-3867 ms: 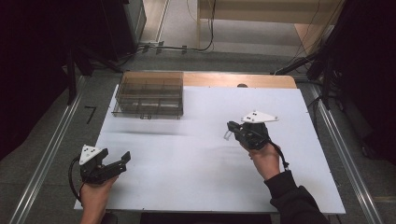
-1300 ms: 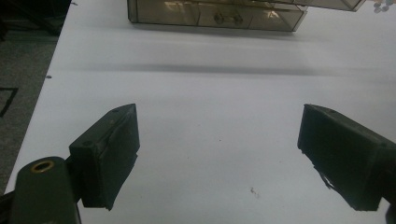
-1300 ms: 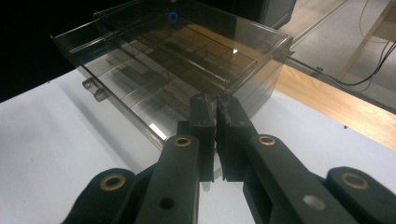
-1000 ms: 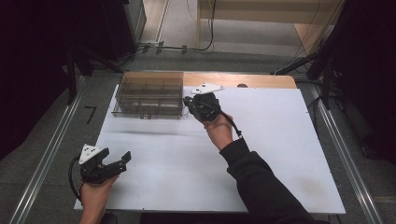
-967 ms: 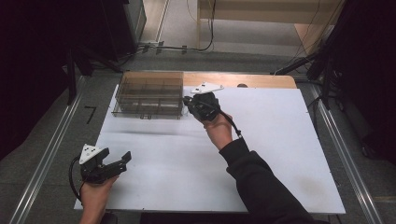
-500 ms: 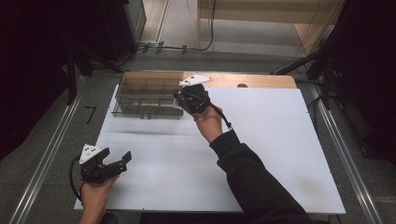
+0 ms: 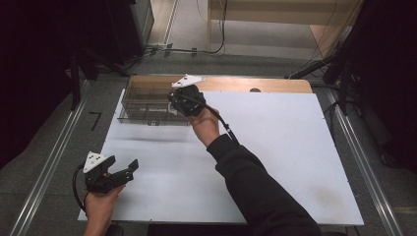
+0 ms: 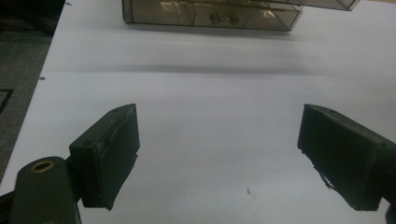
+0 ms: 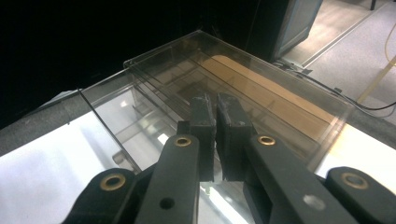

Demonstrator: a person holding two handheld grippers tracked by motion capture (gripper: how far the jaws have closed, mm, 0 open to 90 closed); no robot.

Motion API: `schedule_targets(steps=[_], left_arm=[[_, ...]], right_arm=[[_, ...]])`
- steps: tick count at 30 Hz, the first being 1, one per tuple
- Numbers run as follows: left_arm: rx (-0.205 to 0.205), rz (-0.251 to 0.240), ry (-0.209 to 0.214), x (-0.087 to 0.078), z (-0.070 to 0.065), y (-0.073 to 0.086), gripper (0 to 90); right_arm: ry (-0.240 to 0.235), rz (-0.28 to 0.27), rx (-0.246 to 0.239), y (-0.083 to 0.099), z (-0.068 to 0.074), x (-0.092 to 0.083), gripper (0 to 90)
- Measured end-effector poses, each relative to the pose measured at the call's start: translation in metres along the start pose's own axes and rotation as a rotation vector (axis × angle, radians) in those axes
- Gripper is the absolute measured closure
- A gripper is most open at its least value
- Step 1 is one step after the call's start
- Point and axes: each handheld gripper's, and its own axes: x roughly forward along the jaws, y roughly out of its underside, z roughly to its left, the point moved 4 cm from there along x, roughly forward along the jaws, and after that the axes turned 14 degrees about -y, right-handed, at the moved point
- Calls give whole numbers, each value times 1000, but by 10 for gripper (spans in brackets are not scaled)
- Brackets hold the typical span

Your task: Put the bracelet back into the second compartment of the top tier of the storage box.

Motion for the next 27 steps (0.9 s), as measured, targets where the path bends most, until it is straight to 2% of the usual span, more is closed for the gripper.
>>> schedule_targets(steps=[9, 18, 27], left_arm=[[-4, 2, 0, -1, 1, 0, 132], [-6, 2, 2, -1, 1, 0, 131], [-6, 1, 4, -1, 2, 0, 132]], right_arm=[[-13, 12, 3, -5, 4, 20, 831], [-20, 44, 16, -1, 6, 38, 831], [-9, 86, 43, 7, -1, 51, 831]])
